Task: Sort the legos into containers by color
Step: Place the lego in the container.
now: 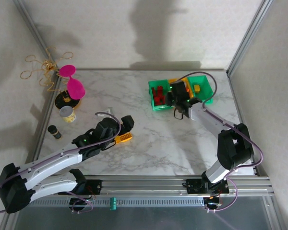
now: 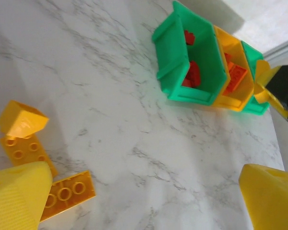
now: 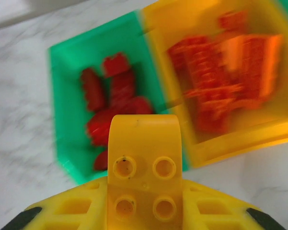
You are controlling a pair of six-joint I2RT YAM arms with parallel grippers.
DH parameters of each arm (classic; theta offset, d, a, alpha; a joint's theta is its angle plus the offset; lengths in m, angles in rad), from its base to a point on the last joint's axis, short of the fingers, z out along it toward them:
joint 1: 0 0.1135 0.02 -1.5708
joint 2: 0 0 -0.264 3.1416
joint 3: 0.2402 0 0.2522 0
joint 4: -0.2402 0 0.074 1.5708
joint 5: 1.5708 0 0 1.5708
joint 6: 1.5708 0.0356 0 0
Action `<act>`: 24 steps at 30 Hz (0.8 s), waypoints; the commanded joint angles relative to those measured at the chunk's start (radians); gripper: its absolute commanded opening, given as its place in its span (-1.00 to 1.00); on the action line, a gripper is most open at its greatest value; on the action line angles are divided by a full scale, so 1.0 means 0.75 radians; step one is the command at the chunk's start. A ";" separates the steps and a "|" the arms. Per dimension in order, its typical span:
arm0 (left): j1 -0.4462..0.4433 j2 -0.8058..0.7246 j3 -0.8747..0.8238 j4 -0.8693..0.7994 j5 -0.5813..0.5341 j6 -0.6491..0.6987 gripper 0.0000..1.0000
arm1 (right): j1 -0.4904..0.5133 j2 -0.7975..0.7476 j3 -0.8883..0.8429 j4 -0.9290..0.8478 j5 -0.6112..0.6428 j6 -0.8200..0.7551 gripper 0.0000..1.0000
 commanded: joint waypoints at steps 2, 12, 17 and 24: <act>-0.039 0.108 0.109 0.113 0.073 0.086 0.99 | -0.157 -0.005 0.011 -0.014 0.056 -0.003 -0.40; -0.089 0.353 0.302 0.187 0.123 0.181 0.99 | -0.438 0.295 0.257 -0.016 0.065 -0.116 -0.36; -0.090 0.405 0.349 0.205 0.138 0.193 0.99 | -0.484 0.475 0.425 -0.060 0.088 -0.142 -0.33; -0.089 0.414 0.361 0.211 0.128 0.200 0.99 | -0.542 0.624 0.582 -0.125 0.041 -0.141 0.00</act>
